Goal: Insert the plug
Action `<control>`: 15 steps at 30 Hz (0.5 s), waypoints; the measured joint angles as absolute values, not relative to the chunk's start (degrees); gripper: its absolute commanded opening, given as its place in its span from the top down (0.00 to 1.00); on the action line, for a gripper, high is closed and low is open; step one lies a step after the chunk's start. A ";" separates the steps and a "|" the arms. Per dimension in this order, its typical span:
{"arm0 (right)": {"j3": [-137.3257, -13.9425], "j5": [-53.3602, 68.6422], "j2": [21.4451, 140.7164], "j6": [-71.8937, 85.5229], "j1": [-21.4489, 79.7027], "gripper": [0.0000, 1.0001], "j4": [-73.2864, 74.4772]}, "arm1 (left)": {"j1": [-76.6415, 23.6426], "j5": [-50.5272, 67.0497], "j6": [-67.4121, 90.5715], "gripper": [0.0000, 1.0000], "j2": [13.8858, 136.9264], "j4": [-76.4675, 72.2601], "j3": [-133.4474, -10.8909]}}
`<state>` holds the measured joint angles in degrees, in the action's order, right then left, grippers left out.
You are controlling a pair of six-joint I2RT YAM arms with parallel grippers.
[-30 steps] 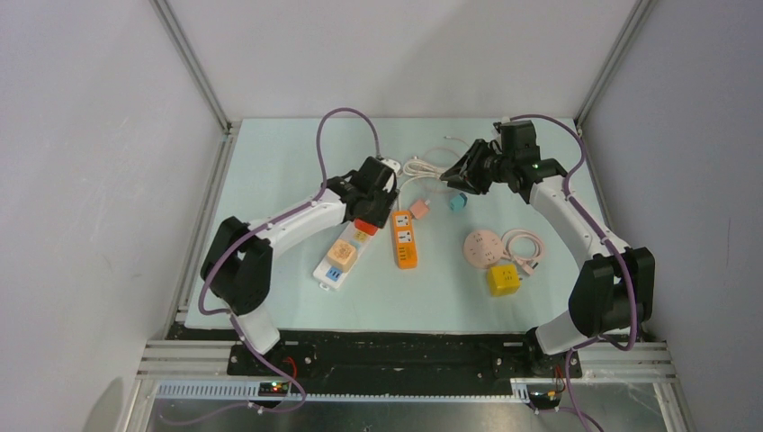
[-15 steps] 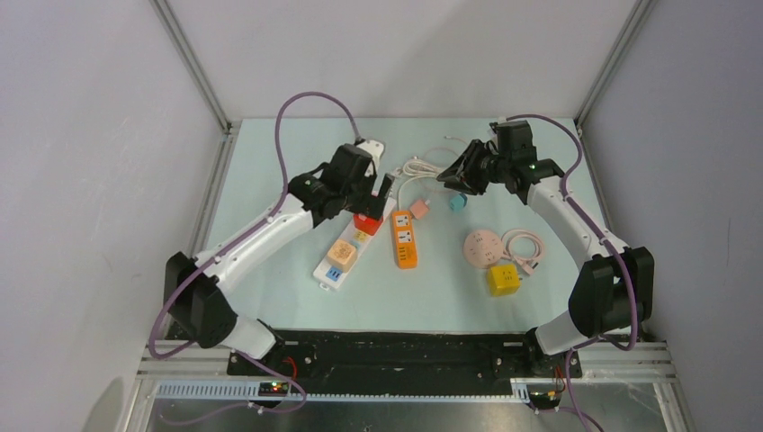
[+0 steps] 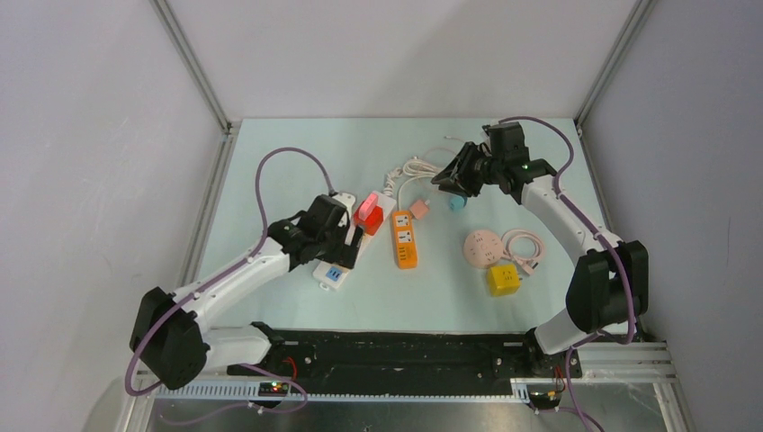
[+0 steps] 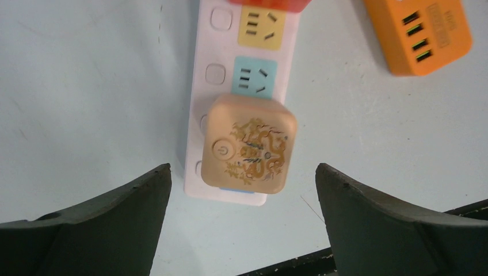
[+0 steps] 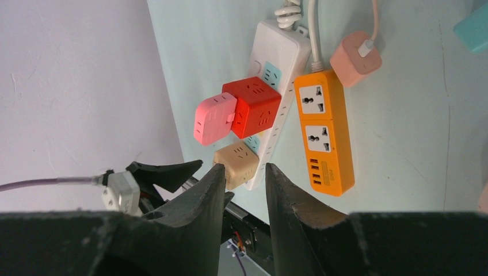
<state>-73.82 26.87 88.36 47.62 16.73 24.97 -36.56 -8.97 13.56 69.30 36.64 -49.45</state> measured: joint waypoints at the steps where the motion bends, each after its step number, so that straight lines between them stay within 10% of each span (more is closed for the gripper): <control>1: -73.82 26.87 88.40 47.77 16.80 0.64 24.97 | -36.27 -8.69 13.89 0.12 69.38 36.42 -48.77; 15: -73.82 26.98 88.44 47.72 16.93 0.64 25.10 | -35.83 -7.79 15.51 0.43 76.34 31.03 -47.20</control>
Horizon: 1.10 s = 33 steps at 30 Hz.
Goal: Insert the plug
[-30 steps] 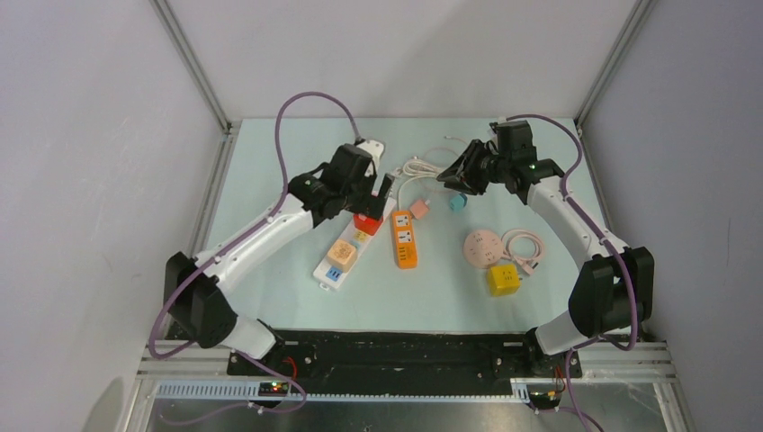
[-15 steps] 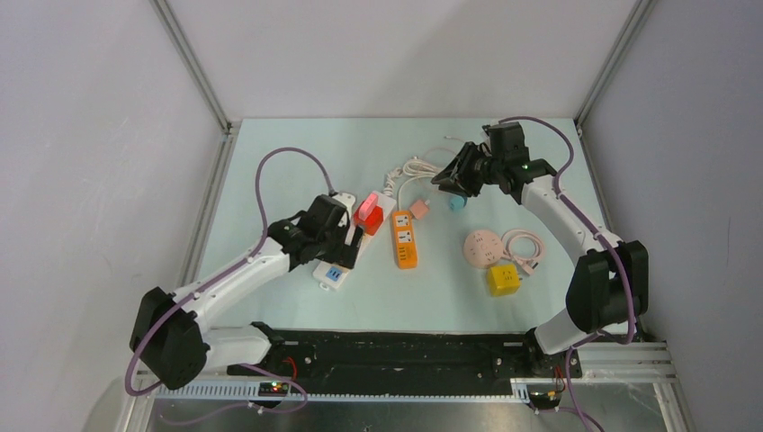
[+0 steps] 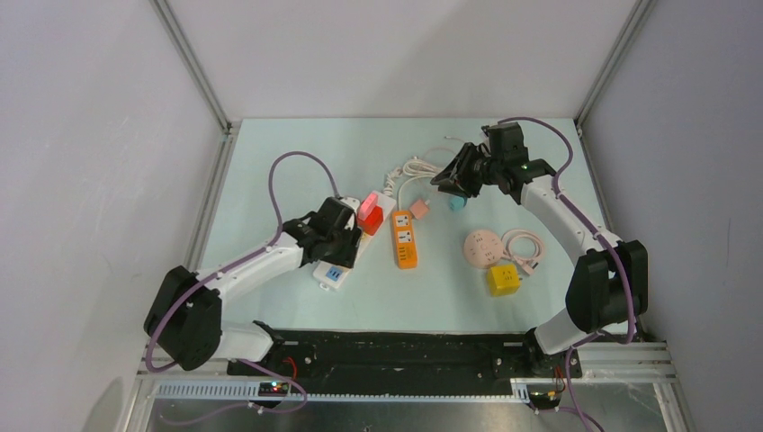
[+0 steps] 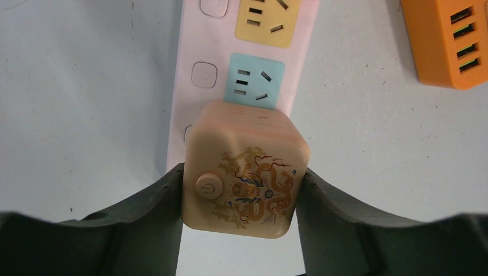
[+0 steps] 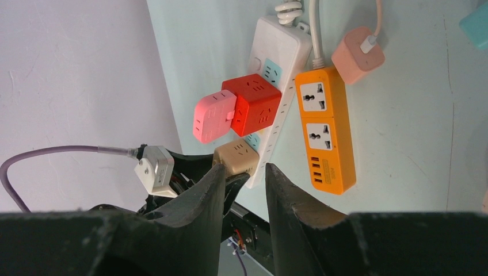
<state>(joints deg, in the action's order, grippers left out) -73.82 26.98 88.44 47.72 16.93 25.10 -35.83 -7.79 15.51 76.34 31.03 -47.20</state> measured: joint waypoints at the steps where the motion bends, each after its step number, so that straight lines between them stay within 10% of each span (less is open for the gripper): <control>1: -73.82 26.98 88.44 47.70 16.93 0.64 25.19 | -35.81 -7.79 15.73 0.49 76.34 30.96 -47.13; 6: -73.82 26.74 88.44 47.37 16.75 0.64 26.02 | -35.94 -9.32 18.72 0.64 75.46 29.36 -45.74; 25: -73.82 26.30 88.40 46.33 15.64 0.64 26.37 | -24.45 -15.35 27.20 0.67 80.66 24.69 -48.38; 29: -73.82 25.69 88.40 45.71 15.51 0.63 27.00 | -21.69 -15.79 27.07 0.58 83.85 24.80 -51.40; 33: -73.82 23.55 88.40 44.27 15.44 0.61 28.88 | -20.36 -15.88 26.70 0.22 85.30 24.71 -52.75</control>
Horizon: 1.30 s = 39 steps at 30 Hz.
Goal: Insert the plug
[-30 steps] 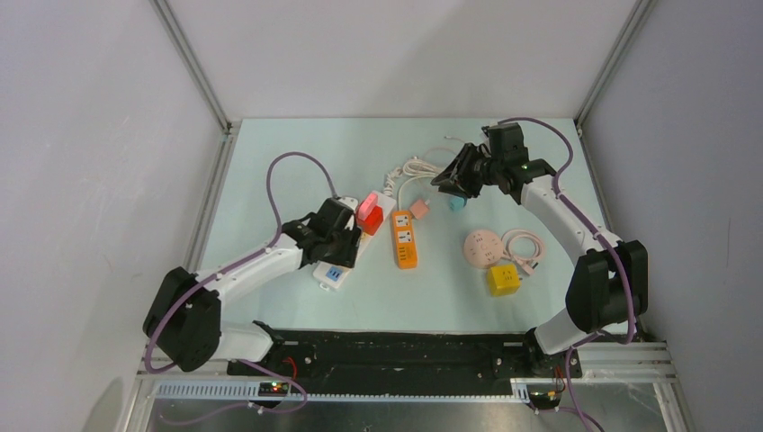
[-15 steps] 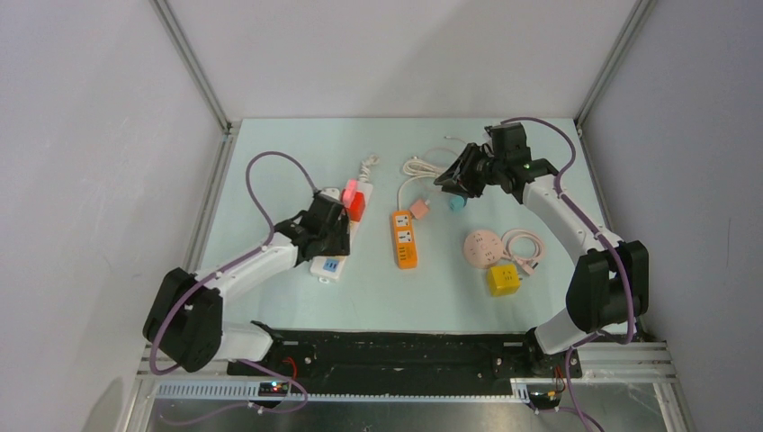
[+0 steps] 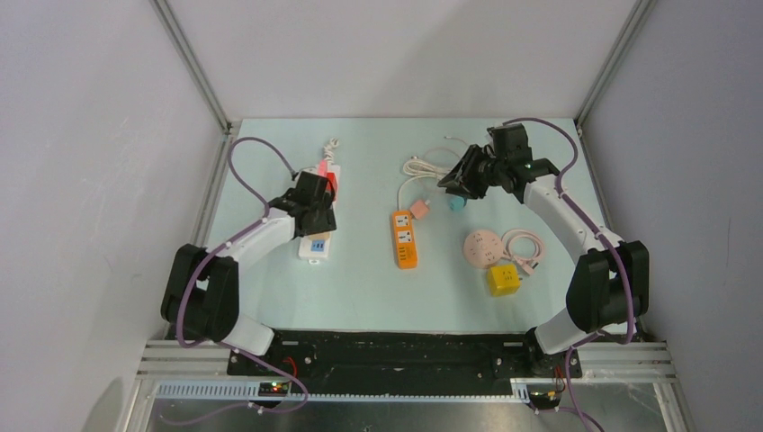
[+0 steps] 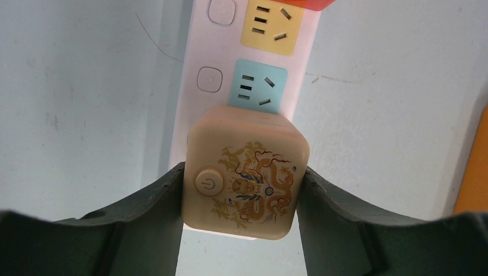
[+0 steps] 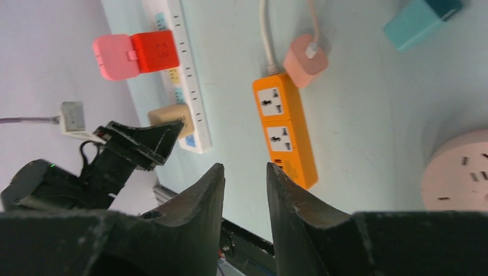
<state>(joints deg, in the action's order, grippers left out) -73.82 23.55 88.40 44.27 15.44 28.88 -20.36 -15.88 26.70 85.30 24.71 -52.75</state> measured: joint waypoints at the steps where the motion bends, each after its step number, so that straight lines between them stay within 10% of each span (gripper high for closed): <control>1: -73.82 22.63 88.40 43.72 15.40 0.57 29.61 | -20.36 -15.86 26.50 0.17 85.30 24.73 -52.75; 4: -73.82 19.62 88.40 42.28 15.09 0.45 31.57 | -20.12 -15.88 25.43 0.01 85.30 25.39 -52.14; 20: -61.89 3.77 82.43 39.38 8.95 0.02 43.48 | -19.57 -11.33 22.87 0.00 67.48 28.23 -51.18; 39: -46.85 -8.27 67.92 41.71 17.50 0.01 53.30 | -22.83 -5.30 21.26 0.00 56.45 21.30 -45.84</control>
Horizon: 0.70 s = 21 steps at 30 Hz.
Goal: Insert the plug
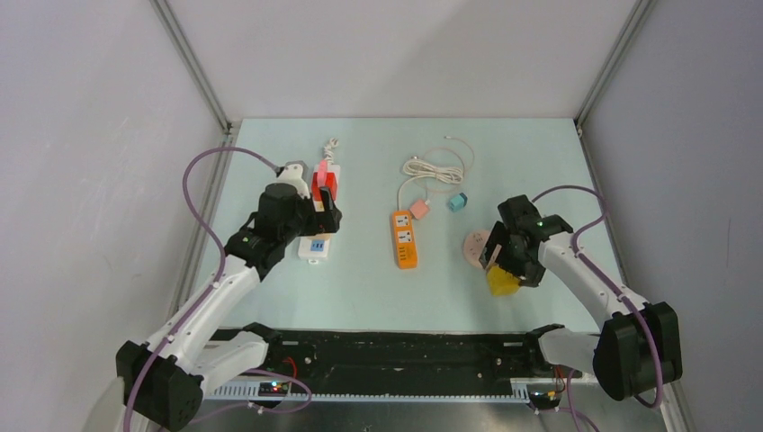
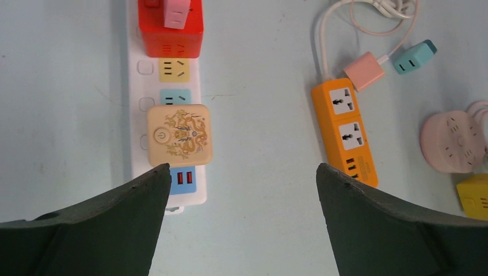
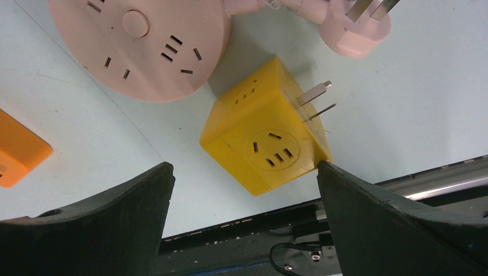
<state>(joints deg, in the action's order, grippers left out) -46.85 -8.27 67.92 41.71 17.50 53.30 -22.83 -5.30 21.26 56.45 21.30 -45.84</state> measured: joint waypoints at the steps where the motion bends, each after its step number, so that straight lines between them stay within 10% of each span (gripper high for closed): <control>1: -46.85 -8.78 67.94 41.52 17.54 0.01 53.32 | -22.96 -5.08 21.02 0.00 56.45 21.10 -45.84; 21: -47.44 -7.70 70.81 31.51 15.57 0.00 47.22 | -23.73 -2.24 20.82 0.00 56.99 19.70 -45.84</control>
<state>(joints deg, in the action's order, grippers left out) -47.44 -7.70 70.81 31.51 15.57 47.22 -23.73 -2.24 20.82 56.99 19.70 -45.84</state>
